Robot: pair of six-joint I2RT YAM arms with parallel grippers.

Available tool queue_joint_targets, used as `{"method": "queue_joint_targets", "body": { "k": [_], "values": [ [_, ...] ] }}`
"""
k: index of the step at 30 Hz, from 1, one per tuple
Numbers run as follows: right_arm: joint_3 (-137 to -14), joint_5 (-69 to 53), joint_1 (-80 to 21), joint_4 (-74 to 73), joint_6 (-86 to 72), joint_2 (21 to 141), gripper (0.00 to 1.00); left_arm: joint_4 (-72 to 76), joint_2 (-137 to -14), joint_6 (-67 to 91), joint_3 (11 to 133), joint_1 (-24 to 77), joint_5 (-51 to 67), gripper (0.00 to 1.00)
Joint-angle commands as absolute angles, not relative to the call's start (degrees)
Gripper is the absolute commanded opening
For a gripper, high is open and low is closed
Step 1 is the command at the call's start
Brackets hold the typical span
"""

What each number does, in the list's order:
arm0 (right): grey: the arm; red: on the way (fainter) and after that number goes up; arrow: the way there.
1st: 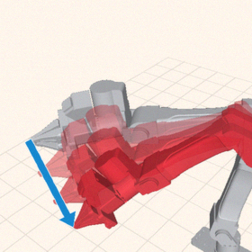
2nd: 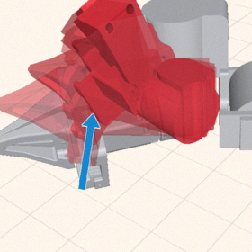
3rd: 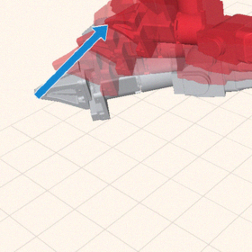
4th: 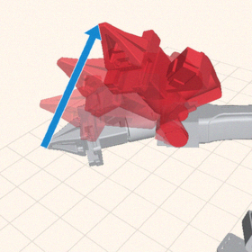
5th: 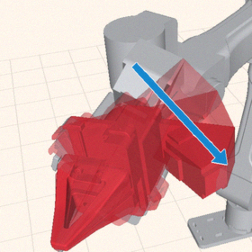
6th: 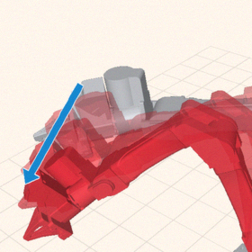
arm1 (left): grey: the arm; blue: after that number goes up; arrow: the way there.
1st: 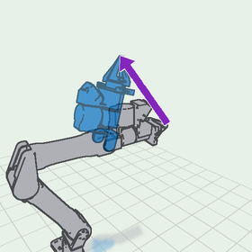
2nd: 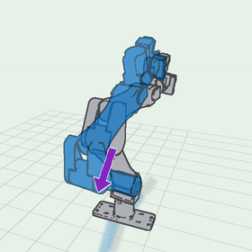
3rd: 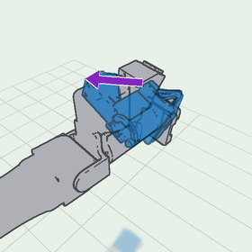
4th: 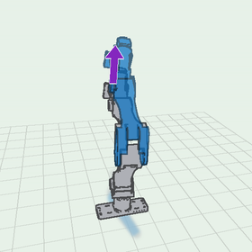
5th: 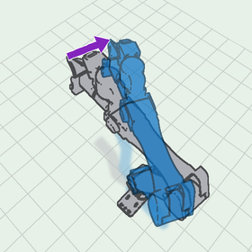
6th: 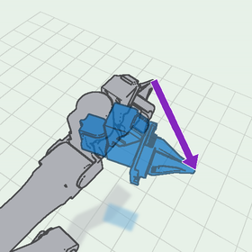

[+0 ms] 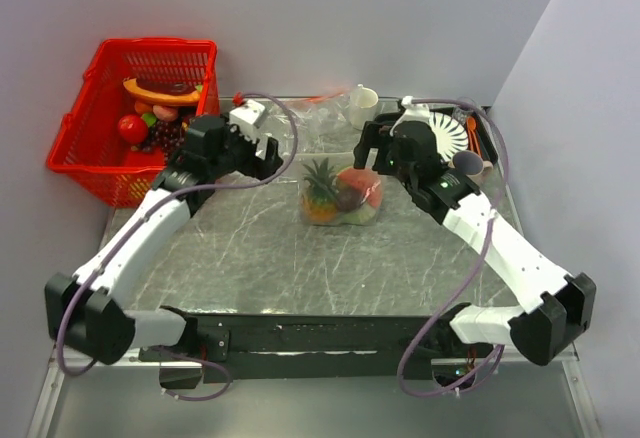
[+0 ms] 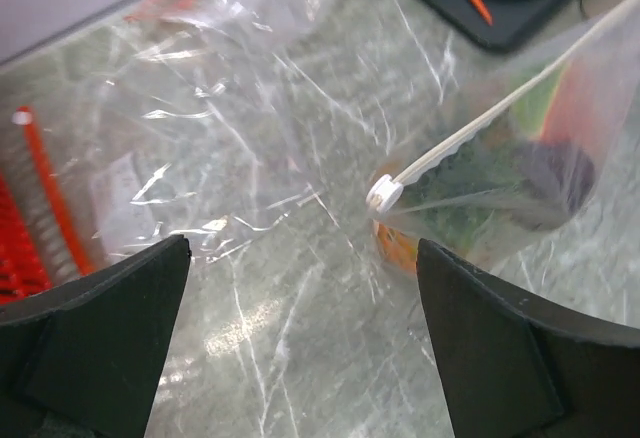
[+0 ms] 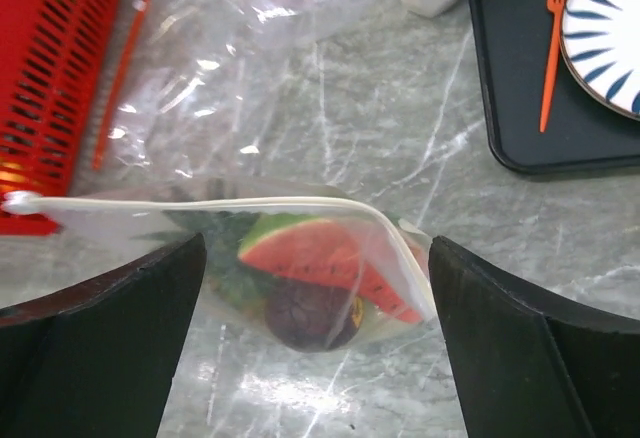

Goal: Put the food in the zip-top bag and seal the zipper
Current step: Place the zipper food storage bag at the center of the board, then reset both arms

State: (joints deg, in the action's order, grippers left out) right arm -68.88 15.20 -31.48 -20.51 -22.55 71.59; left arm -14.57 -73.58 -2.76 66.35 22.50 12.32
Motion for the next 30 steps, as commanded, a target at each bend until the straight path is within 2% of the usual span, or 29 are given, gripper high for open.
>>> {"method": "queue_joint_targets", "body": {
  "k": [1, 6, 11, 19, 23, 30],
  "values": [
    [-67.6, 16.9, -31.2, -18.5, -22.1, 63.8, 1.0, -6.5, -63.4, 3.9, 62.8, 22.5, 8.2, 0.99],
    [-62.6, 18.5, -31.2, -20.1, -23.2, 55.6, 1.0, -9.5, -58.0, 11.9, 62.1, 22.5, 3.7, 0.99],
    [-54.4, 19.8, -31.3, -18.9, -23.5, 44.8, 1.0, -14.1, -54.8, 16.0, 60.3, 22.5, 7.4, 0.99],
    [-41.1, 21.9, -31.3, -16.1, -25.5, 30.5, 1.0, -5.1, -45.0, 16.1, 48.5, 22.5, 9.6, 0.99],
    [-31.7, 22.1, -31.3, -9.9, -25.4, 26.0, 1.0, -5.3, -43.2, 15.0, 47.1, 22.4, 9.5, 0.99],
    [-27.7, 23.6, -31.3, -8.3, -25.2, 21.7, 1.0, -5.8, -41.4, 15.6, 46.1, 22.4, 7.6, 0.99]
  ]
}}
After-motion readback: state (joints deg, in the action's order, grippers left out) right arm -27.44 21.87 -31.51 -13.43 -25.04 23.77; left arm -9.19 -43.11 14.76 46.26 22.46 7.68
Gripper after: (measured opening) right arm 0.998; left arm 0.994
